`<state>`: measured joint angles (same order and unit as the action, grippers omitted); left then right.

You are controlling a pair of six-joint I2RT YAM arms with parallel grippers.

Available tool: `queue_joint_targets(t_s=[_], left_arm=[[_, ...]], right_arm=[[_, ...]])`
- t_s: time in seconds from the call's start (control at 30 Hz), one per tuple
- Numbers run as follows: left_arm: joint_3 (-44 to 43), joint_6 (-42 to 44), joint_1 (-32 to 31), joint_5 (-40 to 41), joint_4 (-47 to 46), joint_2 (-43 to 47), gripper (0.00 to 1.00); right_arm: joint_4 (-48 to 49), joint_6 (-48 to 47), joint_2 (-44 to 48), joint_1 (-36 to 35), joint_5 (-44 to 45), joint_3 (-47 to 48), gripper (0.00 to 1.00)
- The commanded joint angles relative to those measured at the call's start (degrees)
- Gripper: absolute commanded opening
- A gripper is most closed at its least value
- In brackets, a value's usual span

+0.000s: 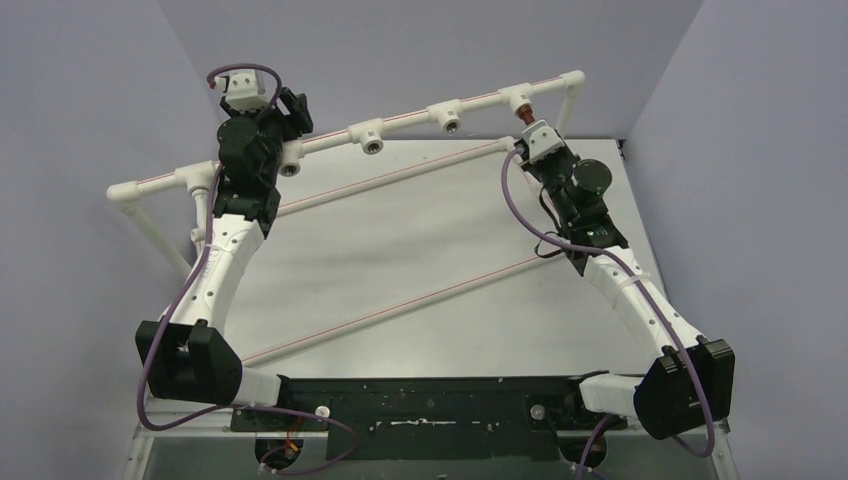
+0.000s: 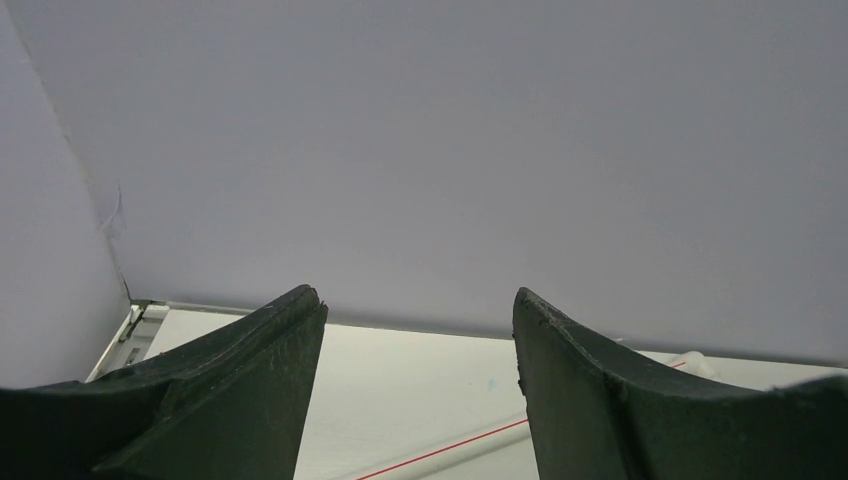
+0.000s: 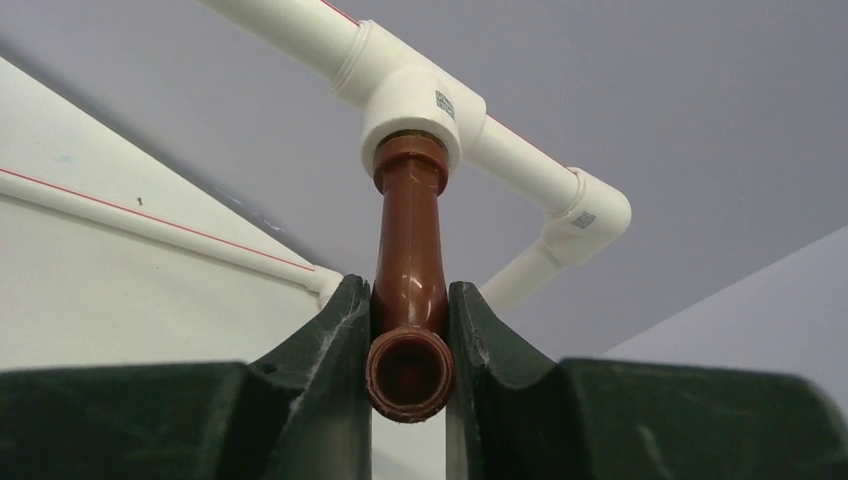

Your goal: Install the water faucets

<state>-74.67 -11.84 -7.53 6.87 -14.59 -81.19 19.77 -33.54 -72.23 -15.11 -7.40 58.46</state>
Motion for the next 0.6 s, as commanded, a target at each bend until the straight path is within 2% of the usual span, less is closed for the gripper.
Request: queue_joint_targets(t_s=[0.0, 0.17, 0.33, 0.57], left_arm=[[3.6, 2.3, -0.4, -3.6, 13.6, -4.7, 0.66], [3.5, 2.3, -0.2, -3.7, 13.6, -4.7, 0.67], [3.5, 2.3, -0.1, -3.6, 13.6, -4.6, 0.66], [3.6, 2.3, -0.2, -3.7, 13.5, -4.5, 0.66]], right_arm=[[4.8, 5.1, -1.5, -0.4, -0.7, 2.6, 0.0], [6.0, 14.4, -1.0, -0.4, -1.5, 2.3, 0.0], [9.5, 29.7, 0.2, -0.4, -1.0, 0.6, 0.0], [8.8, 52.6, 2.0, 0.0, 2.7, 1.1, 0.0]])
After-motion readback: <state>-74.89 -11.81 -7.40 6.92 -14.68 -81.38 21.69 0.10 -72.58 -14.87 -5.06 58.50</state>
